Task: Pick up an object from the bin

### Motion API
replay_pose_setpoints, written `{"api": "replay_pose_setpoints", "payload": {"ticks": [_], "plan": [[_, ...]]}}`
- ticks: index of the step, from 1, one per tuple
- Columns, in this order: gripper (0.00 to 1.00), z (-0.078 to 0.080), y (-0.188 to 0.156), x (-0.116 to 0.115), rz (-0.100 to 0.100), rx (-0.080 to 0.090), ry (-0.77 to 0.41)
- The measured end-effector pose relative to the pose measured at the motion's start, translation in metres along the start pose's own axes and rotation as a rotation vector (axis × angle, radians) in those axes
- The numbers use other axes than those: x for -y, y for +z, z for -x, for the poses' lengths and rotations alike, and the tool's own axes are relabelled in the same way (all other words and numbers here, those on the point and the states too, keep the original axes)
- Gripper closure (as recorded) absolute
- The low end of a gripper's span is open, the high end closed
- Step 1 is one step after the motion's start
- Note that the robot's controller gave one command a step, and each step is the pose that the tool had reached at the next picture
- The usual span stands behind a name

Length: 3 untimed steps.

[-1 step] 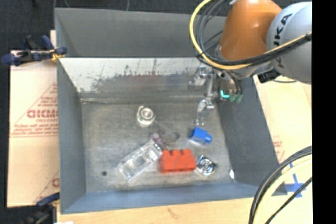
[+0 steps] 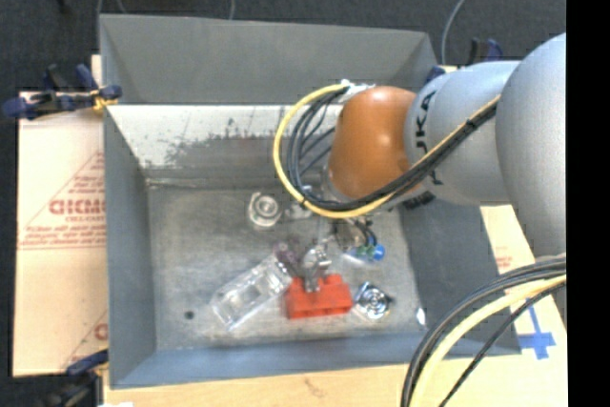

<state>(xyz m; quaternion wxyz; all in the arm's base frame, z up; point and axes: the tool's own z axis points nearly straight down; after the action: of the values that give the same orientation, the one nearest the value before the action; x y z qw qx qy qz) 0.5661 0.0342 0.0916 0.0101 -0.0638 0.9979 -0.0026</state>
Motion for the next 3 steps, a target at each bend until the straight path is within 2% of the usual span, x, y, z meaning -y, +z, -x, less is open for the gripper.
{"api": "replay_pose_setpoints", "payload": {"ticks": [1, 2, 3], "plan": [[0.00, 0.010, -0.009, 0.011, 0.007, -0.013, 0.076], [0.00, 0.013, -0.009, 0.009, 0.003, -0.011, 0.030], [0.00, 0.010, 0.015, 0.013, 0.008, -0.006, 0.107]]}}
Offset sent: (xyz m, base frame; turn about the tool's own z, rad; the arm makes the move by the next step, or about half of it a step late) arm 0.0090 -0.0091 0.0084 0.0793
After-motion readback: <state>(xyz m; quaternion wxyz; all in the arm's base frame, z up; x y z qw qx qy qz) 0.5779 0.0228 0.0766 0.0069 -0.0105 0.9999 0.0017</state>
